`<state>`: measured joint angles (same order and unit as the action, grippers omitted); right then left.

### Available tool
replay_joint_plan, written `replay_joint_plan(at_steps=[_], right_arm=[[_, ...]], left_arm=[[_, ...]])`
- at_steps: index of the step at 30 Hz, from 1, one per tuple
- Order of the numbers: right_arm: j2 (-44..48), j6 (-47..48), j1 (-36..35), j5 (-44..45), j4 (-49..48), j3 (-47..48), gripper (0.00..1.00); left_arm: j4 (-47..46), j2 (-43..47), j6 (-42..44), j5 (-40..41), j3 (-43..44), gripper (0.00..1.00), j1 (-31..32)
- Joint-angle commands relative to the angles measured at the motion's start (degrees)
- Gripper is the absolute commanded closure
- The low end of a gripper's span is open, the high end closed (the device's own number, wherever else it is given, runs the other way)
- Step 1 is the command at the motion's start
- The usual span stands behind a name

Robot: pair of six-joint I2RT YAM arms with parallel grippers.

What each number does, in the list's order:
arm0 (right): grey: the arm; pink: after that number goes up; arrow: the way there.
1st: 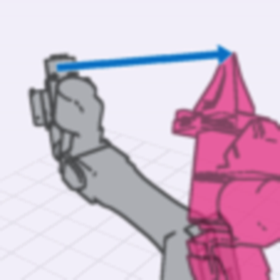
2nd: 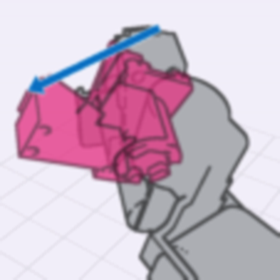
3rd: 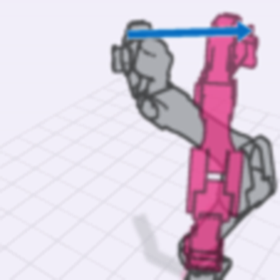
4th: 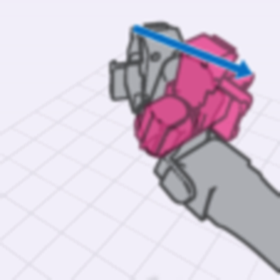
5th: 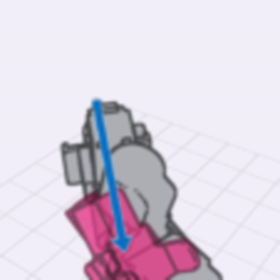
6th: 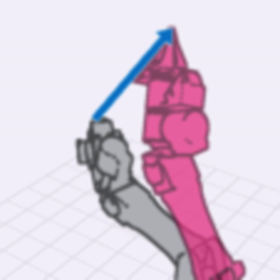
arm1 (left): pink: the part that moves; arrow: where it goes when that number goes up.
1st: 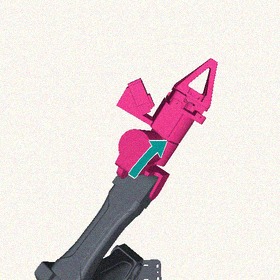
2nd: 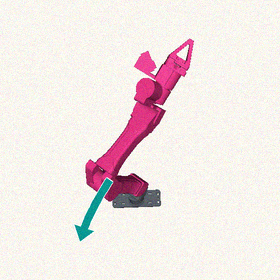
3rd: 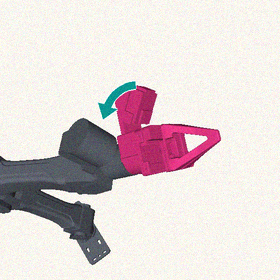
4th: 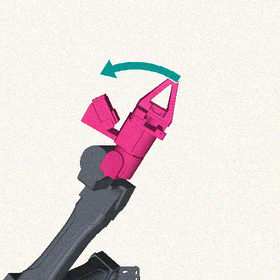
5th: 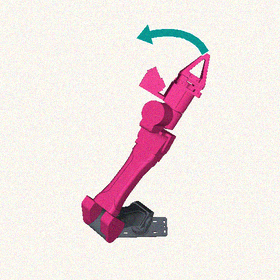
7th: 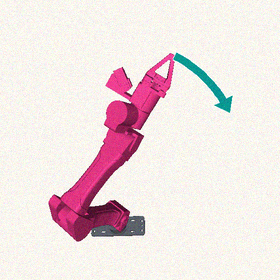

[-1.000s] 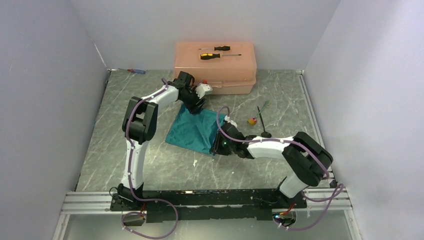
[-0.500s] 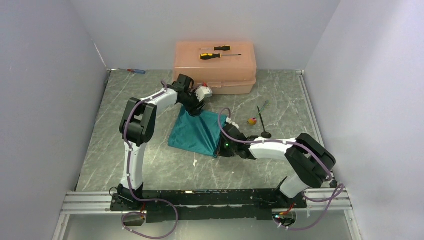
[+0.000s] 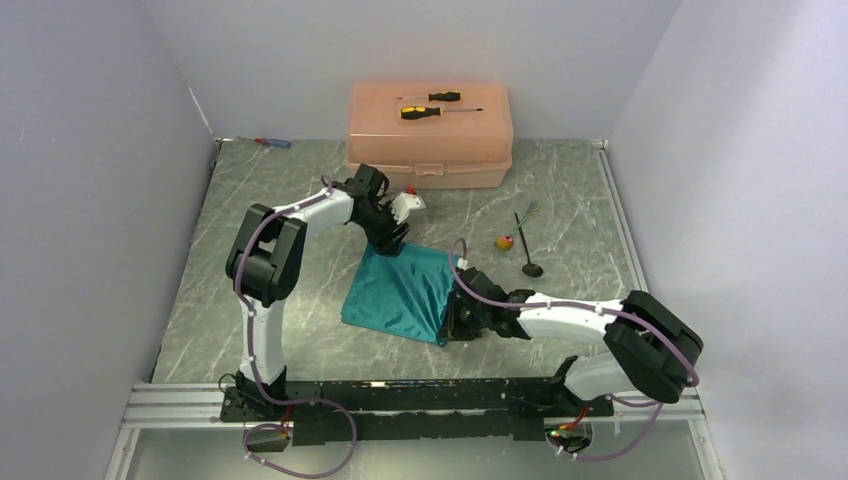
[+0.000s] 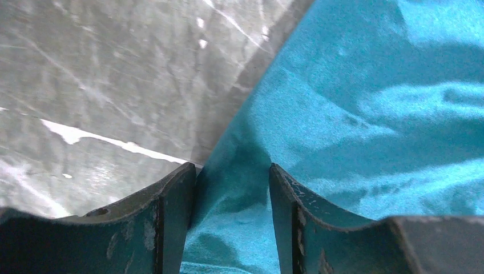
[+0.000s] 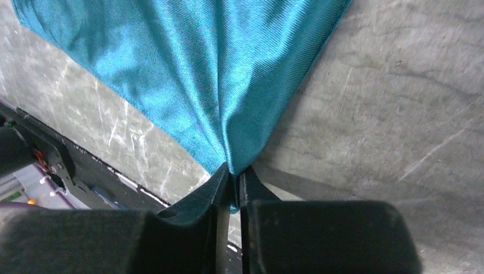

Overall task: Fold the napkin into a case and place the utensils inside
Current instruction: Move the lower triangle-folded napkin to the center of the board, then pick up the lower triangle-folded napkin from the center of the board.

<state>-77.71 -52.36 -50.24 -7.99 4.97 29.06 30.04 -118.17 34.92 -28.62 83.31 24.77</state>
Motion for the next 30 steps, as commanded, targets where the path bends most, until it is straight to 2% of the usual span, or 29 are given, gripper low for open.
replay_joint_plan(at_steps=[1,5,8,13,18,21,25,30], right_arm=[[1.6,0.3,-0.5,-0.4,3.7,1.0,0.78],[2.1,3.1,-0.5,1.7,6.5,4.5,0.57],[6.1,7.5,-0.4,5.2,7.5,6.4,0.49],[15.8,23.4,-0.7,10.6,4.2,6.0,0.45],[22.7,52.3,-2.8,4.5,3.9,4.0,0.41],[23.8,67.4,-6.0,7.6,8.7,5.1,0.4],[22.1,76.6,-7.9,9.8,13.9,6.1,0.4],[22.4,83.1,-11.8,10.5,14.1,2.8,0.41]], left_arm=[[5.0,1.1,-3.1,-0.2,-2.9,0.44,1.3],[5.1,0.9,-4.6,3.8,-0.4,0.44,1.3],[4.3,1.1,-5.9,7.5,1.6,0.44,0.8],[4.0,1.9,-6.8,8.5,4.2,0.36,-0.1],[3.8,3.1,-7.3,10.0,5.0,0.26,-0.3],[4.6,3.3,-7.7,9.8,6.4,0.23,-1.1],[9.8,1.8,-9.0,6.0,10.8,0.21,-3.1],[9.5,0.5,-9.4,4.7,11.0,0.21,-2.5]])
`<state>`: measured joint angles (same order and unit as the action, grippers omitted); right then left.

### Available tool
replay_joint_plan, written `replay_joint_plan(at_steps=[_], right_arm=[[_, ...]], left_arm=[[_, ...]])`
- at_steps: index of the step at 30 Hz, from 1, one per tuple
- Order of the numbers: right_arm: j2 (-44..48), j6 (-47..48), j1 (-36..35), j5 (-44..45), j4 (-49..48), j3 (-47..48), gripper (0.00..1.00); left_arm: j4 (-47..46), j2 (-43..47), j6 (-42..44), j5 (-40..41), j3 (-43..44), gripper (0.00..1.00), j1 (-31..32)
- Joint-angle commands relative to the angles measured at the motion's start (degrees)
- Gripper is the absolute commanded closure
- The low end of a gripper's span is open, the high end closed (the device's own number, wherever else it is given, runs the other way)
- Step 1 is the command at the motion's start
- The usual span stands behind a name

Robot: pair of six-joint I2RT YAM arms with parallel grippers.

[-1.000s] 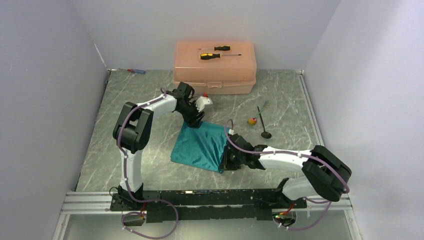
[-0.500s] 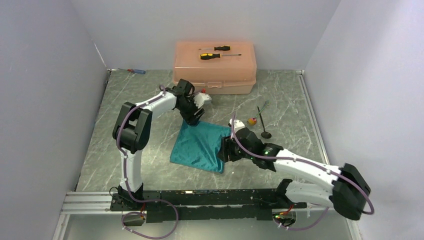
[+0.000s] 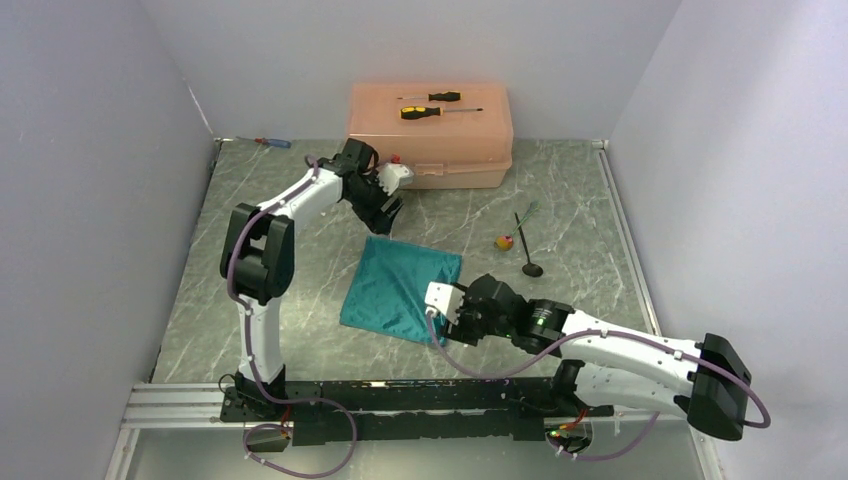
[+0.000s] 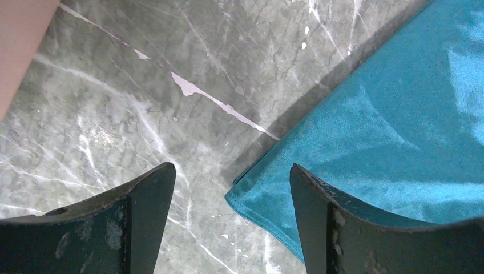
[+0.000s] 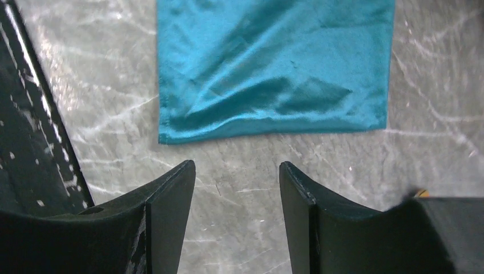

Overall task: Fold the napkin into a case and place the utensils inside
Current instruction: Pick up the lower triangle-folded napkin from the center of the board.

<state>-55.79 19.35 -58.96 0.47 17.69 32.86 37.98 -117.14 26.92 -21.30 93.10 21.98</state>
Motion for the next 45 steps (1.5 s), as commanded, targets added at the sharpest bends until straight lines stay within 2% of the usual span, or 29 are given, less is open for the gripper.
replay_joint_plan(at_steps=[1,8,18,23,33,45], right_arm=[[0.2,12.3,-4.2,2.4,1.4,-1.4,0.4],[-3.1,18.2,-12.8,7.2,-1.8,-4.6,0.4],[-8.7,24.7,-15.3,10.0,-16.8,-9.3,0.41],[-11.7,27.2,-16.1,9.5,-20.5,-9.2,0.42],[-14.6,27.6,-16.4,7.0,-22.3,-10.0,0.52],[-15.7,23.7,-16.2,1.5,-13.7,-7.1,0.55]], left_arm=[[1.7,-1.0,-1.4,-2.2,1.6,0.21,0.6],[2.9,-3.1,-2.3,-3.4,3.3,0.22,0.9],[2.7,-4.3,-1.7,-3.0,3.6,0.23,2.1],[2.7,-4.7,-1.7,-2.9,4.4,0.23,2.0],[3.0,-5.2,-2.3,-3.0,5.6,0.23,3.1],[5.8,-2.1,-0.7,-3.7,7.3,0.23,3.1]])
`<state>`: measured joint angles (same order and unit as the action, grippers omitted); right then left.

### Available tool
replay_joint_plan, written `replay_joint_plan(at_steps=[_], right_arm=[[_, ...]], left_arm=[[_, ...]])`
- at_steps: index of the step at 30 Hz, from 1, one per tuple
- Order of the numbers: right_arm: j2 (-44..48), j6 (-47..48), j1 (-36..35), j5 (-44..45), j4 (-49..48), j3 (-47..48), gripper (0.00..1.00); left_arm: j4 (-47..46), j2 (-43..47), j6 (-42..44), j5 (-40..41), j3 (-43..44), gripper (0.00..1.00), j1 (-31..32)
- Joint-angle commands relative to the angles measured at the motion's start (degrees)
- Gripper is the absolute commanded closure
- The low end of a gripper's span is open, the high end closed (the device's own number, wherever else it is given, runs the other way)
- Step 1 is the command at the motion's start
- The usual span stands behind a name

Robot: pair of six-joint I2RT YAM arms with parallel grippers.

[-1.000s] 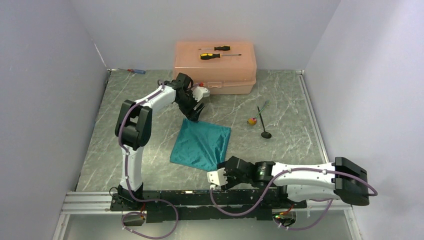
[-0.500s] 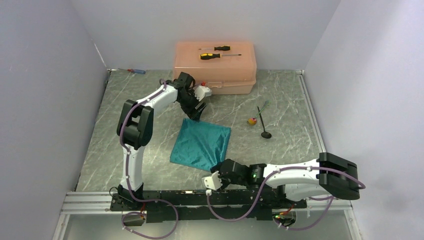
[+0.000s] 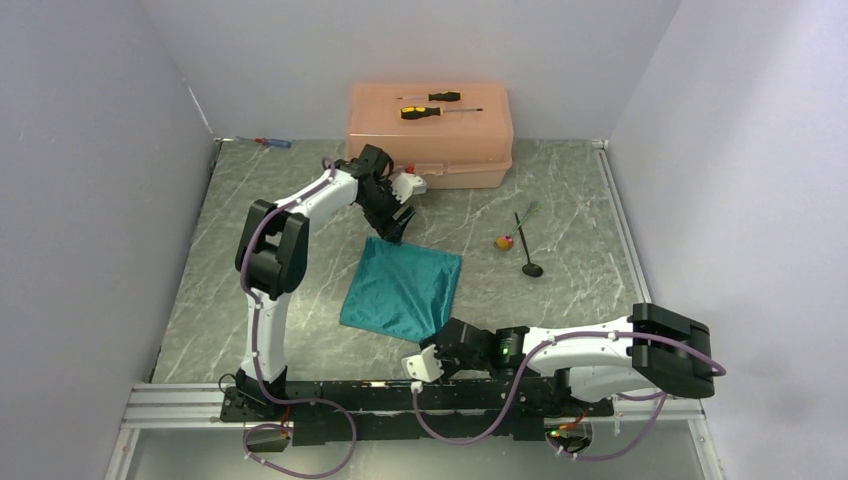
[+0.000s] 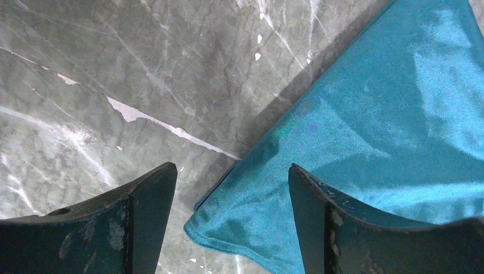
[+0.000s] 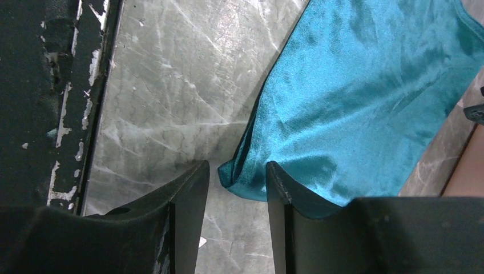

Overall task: Fold the napkin into a case and place the utensils inside
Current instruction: Pick up the lower triangle-folded napkin from the center of the board.

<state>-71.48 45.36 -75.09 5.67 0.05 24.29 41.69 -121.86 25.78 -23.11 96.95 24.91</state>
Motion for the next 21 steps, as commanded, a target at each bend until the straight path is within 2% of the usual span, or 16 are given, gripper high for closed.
replay_joint_plan(at_steps=[1,4,8,16,18,21], right_arm=[[0.0,-2.5,-0.1,-3.7,3.6,1.5,0.55],[-1.1,-3.3,0.1,-3.4,1.7,1.8,0.57],[-2.8,-4.5,1.3,-1.1,-0.6,2.3,0.73],[-3.1,-5.2,3.0,2.3,-5.6,2.6,0.9],[-2.7,-5.9,3.2,2.4,-6.0,3.0,0.98],[-1.9,-7.1,3.2,3.0,-7.7,3.0,1.0]], left_arm=[[2.3,2.6,0.4,-2.2,4.0,0.23,0.2],[2.5,2.1,-0.3,-2.8,4.8,0.23,0.7],[1.6,1.7,-0.3,-2.9,3.2,0.23,2.8],[-0.8,0.1,-0.9,-2.3,1.1,0.24,6.8],[-2.8,0.6,-0.8,-1.7,-0.7,0.24,7.6],[-4.6,0.1,0.2,0.0,-2.4,0.25,8.9]])
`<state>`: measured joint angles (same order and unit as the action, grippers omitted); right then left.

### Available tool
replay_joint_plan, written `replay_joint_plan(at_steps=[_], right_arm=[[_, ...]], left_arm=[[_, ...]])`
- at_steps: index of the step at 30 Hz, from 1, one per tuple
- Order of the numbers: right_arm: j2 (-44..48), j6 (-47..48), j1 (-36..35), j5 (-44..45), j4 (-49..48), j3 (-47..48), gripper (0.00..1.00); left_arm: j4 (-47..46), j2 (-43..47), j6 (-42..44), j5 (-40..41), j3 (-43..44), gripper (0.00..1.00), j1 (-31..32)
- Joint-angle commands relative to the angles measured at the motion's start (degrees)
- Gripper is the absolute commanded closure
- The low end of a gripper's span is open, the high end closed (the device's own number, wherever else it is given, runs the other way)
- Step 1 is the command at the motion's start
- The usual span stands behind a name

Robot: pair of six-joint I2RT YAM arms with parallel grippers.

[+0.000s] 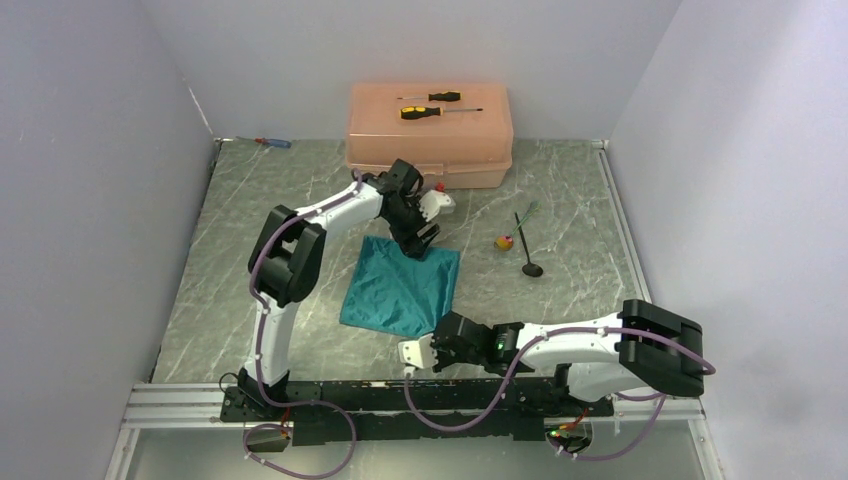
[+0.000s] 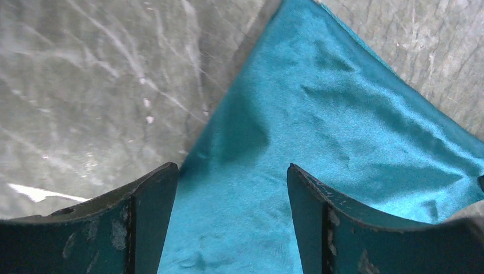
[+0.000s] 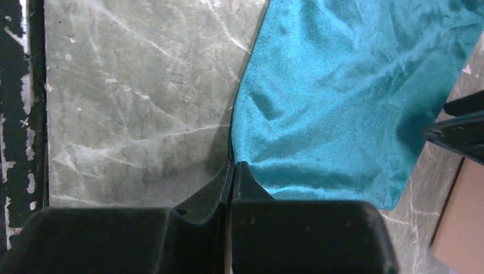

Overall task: Fold the napkin into a case and place the utensils inside
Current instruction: Pick up the lower triangle-folded napkin from the center of the board, then fold the lower triangle-folded napkin at the center of the board.

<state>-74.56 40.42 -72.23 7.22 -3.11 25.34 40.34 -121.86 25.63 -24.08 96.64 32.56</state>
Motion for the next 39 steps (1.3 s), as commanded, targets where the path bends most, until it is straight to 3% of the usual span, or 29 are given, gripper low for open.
replay_joint_plan(at_steps=[1,15,28,39], right_arm=[[1.6,-2.7,0.4,1.8,-5.3,2.1,1.0],[4.6,-8.1,9.2,-3.7,-8.5,4.2,1.0],[-1.6,-13.4,19.3,-5.0,-15.5,3.9,1.0],[-4.6,-16.2,22.2,-2.6,-8.7,9.7,1.0]], left_arm=[[-3.7,-0.2,0.7,1.4,-2.6,0.25,1.6],[-3.8,-3.8,4.0,3.8,-4.1,0.28,3.0],[-2.4,-4.7,5.9,3.5,-3.7,0.32,3.2],[-0.9,-5.1,7.1,3.7,-2.6,0.34,3.1]])
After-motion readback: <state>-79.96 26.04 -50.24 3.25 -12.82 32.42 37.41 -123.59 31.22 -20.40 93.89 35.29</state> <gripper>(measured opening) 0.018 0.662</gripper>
